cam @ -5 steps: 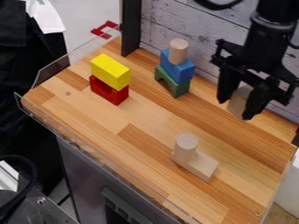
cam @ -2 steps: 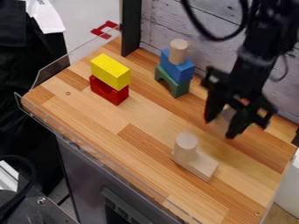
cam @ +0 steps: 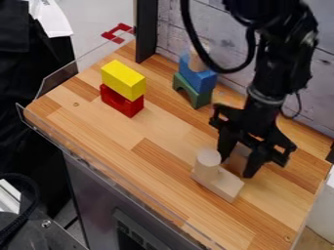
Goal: Placed cube on table
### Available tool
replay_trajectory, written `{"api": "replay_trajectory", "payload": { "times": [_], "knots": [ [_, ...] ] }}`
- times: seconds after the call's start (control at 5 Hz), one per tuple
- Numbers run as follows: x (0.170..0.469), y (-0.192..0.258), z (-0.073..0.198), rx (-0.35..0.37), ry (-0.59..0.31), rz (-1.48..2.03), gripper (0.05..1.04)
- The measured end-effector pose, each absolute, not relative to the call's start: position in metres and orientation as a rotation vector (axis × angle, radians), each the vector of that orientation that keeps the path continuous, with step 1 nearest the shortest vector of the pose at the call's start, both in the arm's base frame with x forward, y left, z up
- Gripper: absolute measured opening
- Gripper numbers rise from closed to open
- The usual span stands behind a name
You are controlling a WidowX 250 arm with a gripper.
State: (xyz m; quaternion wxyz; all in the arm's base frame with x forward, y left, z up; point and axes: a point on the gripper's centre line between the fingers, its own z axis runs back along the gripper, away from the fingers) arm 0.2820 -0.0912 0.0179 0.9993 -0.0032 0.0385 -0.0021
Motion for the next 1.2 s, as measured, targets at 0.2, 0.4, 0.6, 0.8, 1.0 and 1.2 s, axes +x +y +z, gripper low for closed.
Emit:
{"api": "replay_trajectory", "payload": {
  "times": [0.2,0.4,0.6,0.8,1.0,1.2],
  "knots": [
    [0.287,-0.091,0.018,-0.011,0.056,0.001,0.534],
    [0.288,-0.091,0.018,-0.011,0.049,0.002,0.534],
    [0.295,-0.086,0.024,-0.004,0.055,-0.029,0.534],
    [0.303,-0.084,0.029,0.001,0.069,-0.072,0.577],
    [0.308,-0.082,0.026,0.008,0.108,-0.086,0.871],
    [0.308,-0.082,0.029,0.012,0.107,-0.079,1.004]
  ]
}}
